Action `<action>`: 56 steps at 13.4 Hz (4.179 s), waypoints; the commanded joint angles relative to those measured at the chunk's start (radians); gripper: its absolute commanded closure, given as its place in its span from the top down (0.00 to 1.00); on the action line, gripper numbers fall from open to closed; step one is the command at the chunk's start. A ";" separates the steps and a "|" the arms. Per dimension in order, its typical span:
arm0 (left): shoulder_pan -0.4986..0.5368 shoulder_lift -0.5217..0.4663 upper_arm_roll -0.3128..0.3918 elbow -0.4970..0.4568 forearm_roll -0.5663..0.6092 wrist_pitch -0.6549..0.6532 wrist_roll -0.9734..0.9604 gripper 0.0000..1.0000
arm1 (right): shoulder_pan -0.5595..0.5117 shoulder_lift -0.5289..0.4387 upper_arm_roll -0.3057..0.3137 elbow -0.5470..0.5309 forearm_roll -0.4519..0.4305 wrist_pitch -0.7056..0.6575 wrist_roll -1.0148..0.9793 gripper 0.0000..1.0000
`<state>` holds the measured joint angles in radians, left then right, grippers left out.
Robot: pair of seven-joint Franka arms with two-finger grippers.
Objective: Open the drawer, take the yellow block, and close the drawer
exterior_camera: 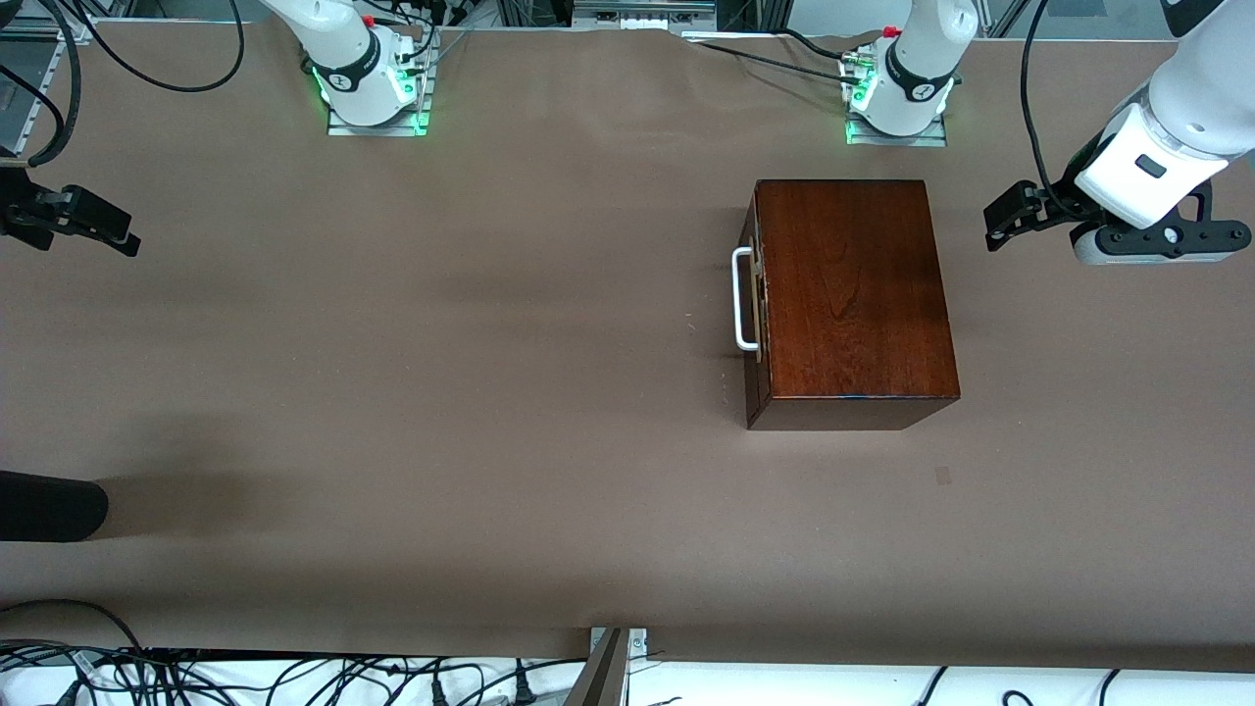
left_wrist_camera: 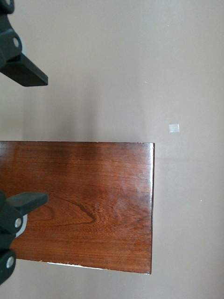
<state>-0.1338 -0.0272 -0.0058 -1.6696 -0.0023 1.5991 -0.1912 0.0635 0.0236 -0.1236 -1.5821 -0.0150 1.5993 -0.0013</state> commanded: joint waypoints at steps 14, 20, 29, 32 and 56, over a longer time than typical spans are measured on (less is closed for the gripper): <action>-0.001 -0.007 -0.026 0.001 0.018 0.005 -0.011 1.00 | -0.010 0.012 0.004 0.027 0.015 -0.010 0.010 1.00; 0.002 -0.011 -0.034 -0.002 0.018 0.005 -0.016 1.00 | -0.008 0.012 0.004 0.027 0.015 -0.010 0.009 1.00; -0.041 0.039 -0.079 0.051 0.022 0.002 -0.155 1.00 | -0.008 0.012 0.004 0.027 0.015 -0.010 0.010 1.00; -0.096 0.117 -0.091 0.105 0.022 0.001 -0.232 1.00 | -0.008 0.012 0.004 0.027 0.015 -0.010 0.010 1.00; -0.560 0.572 -0.105 0.099 0.387 0.275 -0.674 1.00 | -0.010 0.012 0.004 0.028 0.015 -0.010 0.010 1.00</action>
<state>-0.6827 0.5433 -0.1267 -1.5884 0.3495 1.8833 -0.8848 0.0631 0.0238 -0.1238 -1.5803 -0.0148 1.5993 0.0002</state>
